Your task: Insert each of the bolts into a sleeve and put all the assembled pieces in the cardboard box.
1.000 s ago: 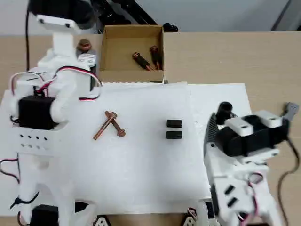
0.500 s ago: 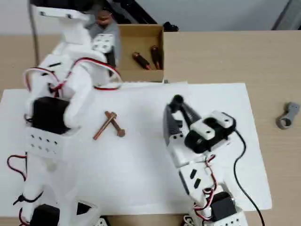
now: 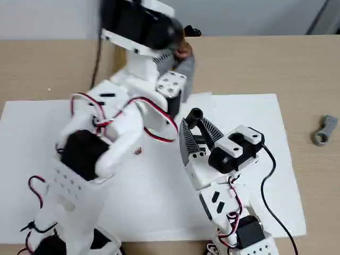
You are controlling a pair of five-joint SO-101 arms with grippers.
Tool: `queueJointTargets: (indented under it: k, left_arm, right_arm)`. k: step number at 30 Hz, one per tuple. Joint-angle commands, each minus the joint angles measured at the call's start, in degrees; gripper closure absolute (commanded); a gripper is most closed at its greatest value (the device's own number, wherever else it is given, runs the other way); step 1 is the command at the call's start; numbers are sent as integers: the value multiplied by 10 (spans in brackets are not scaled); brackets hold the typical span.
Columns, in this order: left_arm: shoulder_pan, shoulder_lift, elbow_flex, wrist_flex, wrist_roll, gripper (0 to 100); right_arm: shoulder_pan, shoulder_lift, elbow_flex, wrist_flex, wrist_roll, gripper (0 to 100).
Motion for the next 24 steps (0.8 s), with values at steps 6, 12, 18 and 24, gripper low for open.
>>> queueJointTargets:
  k: [6,12,18,24]
  left_arm:
    - [12,-33,-24,50,10,994]
    - [42,-41,-65,106,7,993]
    - [59,-36,-64,104,9,994]
    - [59,-15,-58,100,9,994]
  right_arm:
    - [-6,37,-4,-7,-4,994]
    - [-7,71,-4,5,-4,994]
    - [-7,75,-4,7,-4,994]
    - [-28,79,-4,9,26,994]
